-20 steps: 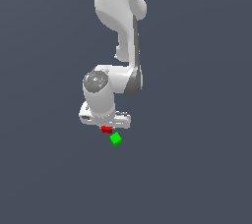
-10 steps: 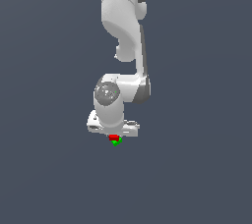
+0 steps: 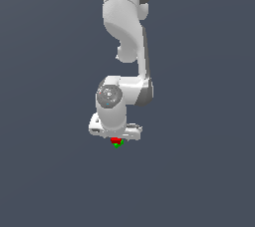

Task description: Stack the red cube on top of the green cube.

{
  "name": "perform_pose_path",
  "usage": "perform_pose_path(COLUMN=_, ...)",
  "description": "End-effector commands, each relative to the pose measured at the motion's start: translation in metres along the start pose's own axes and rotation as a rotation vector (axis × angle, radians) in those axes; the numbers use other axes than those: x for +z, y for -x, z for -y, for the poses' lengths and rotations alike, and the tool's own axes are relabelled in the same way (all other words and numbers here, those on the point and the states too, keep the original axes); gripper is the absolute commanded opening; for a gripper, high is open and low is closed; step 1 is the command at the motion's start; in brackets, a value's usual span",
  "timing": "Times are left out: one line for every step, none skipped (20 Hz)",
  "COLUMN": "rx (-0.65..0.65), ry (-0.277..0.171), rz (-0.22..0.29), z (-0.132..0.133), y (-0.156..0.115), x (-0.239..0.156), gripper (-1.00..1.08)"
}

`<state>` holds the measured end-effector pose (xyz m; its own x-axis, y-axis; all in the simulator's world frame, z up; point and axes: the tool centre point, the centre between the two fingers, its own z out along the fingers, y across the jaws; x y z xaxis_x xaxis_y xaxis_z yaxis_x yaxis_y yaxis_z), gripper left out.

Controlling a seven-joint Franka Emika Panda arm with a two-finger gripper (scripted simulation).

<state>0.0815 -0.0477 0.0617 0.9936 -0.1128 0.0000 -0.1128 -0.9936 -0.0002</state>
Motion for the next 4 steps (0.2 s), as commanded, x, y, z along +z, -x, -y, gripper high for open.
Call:
perform_pose_path(rx=0.000, ry=0.000, rz=0.000, z=0.0000, y=-0.0001, x=0.0000, gripper=1.00)
perform_pose_path(rx=0.000, ry=0.000, rz=0.000, z=0.0000, y=-0.0001, x=0.0000, gripper=1.00)
perform_pose_path(rx=0.000, ry=0.000, rz=0.000, z=0.0000, y=-0.0001, x=0.0000, gripper=1.00)
perform_pose_path(rx=0.000, ry=0.000, rz=0.000, z=0.0000, y=-0.0001, x=0.0000, gripper=1.00)
